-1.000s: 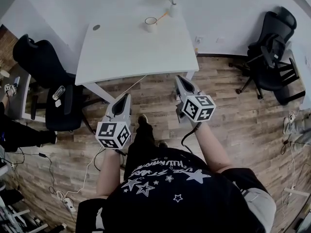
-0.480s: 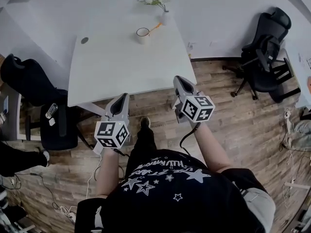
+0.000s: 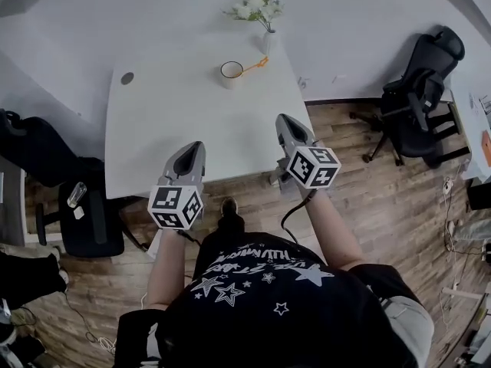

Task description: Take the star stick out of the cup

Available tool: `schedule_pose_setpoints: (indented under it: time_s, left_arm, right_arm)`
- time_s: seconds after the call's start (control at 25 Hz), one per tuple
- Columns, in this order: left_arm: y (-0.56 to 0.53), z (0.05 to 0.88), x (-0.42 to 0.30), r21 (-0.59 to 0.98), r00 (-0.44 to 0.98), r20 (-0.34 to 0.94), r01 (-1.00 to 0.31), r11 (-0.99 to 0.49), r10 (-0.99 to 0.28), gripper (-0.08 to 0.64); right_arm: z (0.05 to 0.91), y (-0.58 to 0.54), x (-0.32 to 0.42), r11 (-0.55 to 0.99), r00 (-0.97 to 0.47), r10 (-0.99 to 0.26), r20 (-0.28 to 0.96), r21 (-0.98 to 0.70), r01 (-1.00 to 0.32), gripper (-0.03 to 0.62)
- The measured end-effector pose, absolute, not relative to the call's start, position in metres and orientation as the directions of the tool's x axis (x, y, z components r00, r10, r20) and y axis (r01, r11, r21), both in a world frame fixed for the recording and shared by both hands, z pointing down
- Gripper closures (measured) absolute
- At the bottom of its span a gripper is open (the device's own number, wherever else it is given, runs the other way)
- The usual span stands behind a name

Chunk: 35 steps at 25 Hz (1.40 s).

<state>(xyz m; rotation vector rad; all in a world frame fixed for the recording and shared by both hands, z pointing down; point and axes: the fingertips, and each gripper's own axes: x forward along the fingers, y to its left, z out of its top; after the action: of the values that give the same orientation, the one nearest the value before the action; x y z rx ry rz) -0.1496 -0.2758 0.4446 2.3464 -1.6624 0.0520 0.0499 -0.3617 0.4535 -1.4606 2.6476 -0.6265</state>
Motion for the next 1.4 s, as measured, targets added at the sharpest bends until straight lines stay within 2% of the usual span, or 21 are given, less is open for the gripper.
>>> schedule_pose_setpoints:
  time_s: [1.0, 1.04, 1.12, 1.4]
  left_arm:
    - [-0.453, 0.455, -0.206, 0.227, 0.442, 0.185, -0.888, -0.399, -0.878, 0.558]
    - [-0.458, 0.458, -0.206, 0.230, 0.445, 0.188, -0.887, -0.401, -0.876, 0.558]
    - [-0.466, 0.462, -0.207, 0.239, 0.451, 0.196, -0.883, -0.403, -0.871, 0.558]
    - [-0.481, 0.475, -0.208, 0.257, 0.467, 0.212, -0.874, -0.412, -0.858, 0.558]
  right_arm:
    - [0.490, -0.517, 0.000, 0.336, -0.440, -0.862, 0.249, -0.369, -0.867, 0.574]
    - [0.492, -0.521, -0.002, 0.335, -0.441, -0.862, 0.252, -0.371, -0.866, 0.567]
    - [0.496, -0.530, -0.005, 0.333, -0.443, -0.859, 0.258, -0.377, -0.864, 0.501]
    - [0.505, -0.550, -0.013, 0.322, -0.436, -0.859, 0.267, -0.380, -0.867, 0.477]
